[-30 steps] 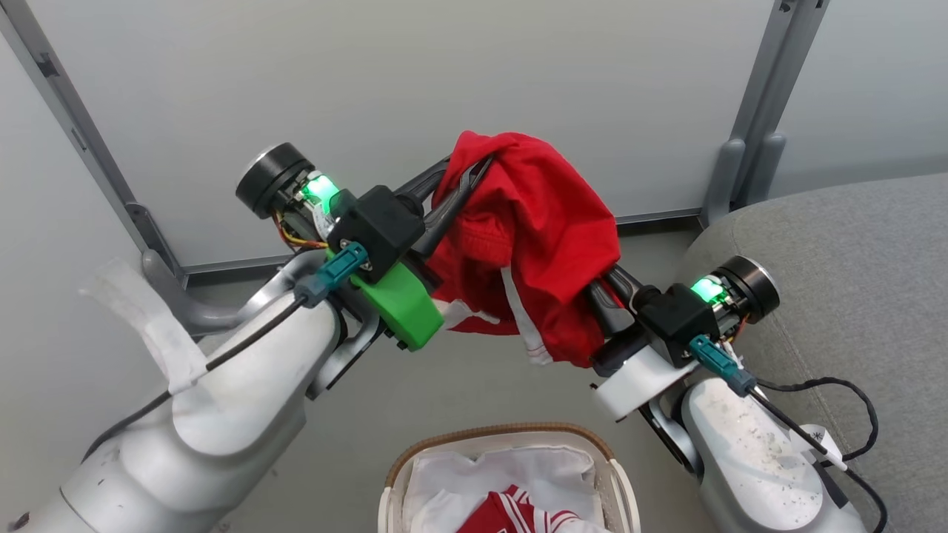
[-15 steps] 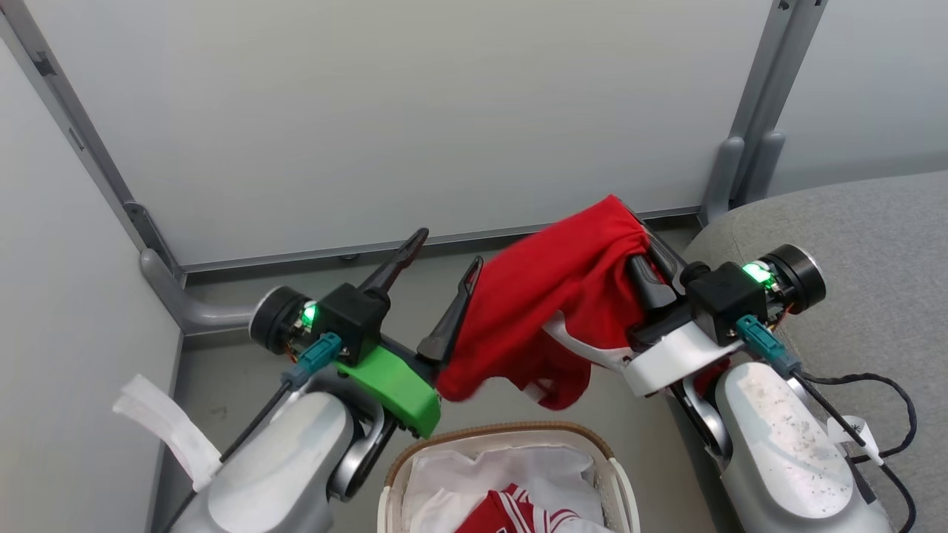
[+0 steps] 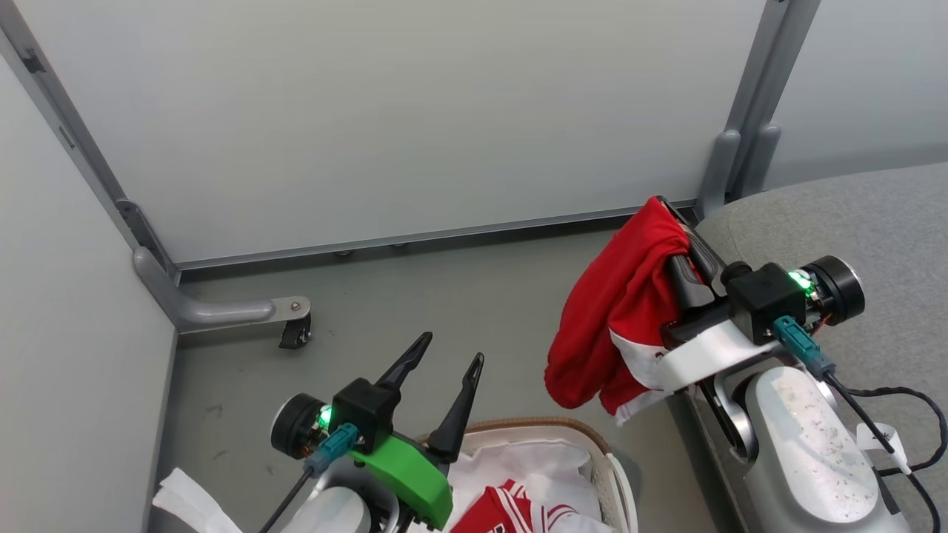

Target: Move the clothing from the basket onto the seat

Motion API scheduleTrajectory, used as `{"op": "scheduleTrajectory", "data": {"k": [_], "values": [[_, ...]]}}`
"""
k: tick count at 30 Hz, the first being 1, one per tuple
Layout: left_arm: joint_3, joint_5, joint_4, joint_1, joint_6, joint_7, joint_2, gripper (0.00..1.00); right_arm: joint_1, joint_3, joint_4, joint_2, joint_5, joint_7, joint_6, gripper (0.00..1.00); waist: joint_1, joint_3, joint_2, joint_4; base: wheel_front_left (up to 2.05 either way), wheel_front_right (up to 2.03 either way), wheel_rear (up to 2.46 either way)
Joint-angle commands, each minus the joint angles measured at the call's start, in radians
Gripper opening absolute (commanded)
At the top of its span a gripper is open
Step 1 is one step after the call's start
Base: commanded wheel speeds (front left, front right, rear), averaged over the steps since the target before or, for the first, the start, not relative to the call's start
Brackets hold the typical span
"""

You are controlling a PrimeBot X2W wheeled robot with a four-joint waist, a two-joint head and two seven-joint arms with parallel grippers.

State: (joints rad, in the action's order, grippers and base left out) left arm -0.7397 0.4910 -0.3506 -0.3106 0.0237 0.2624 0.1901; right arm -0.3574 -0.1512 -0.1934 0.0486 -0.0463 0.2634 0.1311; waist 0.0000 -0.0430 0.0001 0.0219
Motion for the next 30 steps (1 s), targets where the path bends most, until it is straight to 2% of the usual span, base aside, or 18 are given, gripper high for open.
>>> {"op": "scheduleTrajectory", "data": {"k": [1, 10, 15, 21, 30], "values": [[0.013, -0.013, -0.003, 0.025, 0.007, 0.003, -0.009, 1.0, 0.015, 0.006, 0.004, 0.003, -0.005, 0.002, -0.001, 0.0, 0.0, 0.001, -0.0001, -0.001, 0.0, 0.0, 0.0], [0.062, -0.075, -0.025, 0.063, 0.039, 0.002, -0.046, 1.0, 0.01, 0.01, -0.003, 0.004, -0.005, 0.002, -0.001, 0.0, 0.0, 0.003, -0.0001, -0.012, 0.0, 0.0, 0.0], [0.088, -0.106, -0.028, 0.074, 0.052, 0.002, -0.066, 1.0, 0.006, 0.016, -0.006, 0.004, -0.011, 0.002, -0.001, 0.0, 0.0, 0.008, -0.0001, -0.044, 0.0, 0.0, 0.0], [0.117, -0.133, -0.023, 0.09, 0.064, 0.002, -0.088, 1.0, 0.006, 0.039, -0.002, 0.004, -0.035, 0.002, -0.001, 0.0, 0.0, 0.024, -0.0001, -0.131, 0.0, 0.0, 0.0], [0.143, -0.167, -0.023, 0.09, 0.081, 0.002, -0.119, 1.0, 0.001, 0.091, 0.001, 0.003, -0.067, 0.002, -0.001, 0.0, 0.0, 0.067, -0.0001, -0.319, 0.0, 0.0, 0.0]]}}
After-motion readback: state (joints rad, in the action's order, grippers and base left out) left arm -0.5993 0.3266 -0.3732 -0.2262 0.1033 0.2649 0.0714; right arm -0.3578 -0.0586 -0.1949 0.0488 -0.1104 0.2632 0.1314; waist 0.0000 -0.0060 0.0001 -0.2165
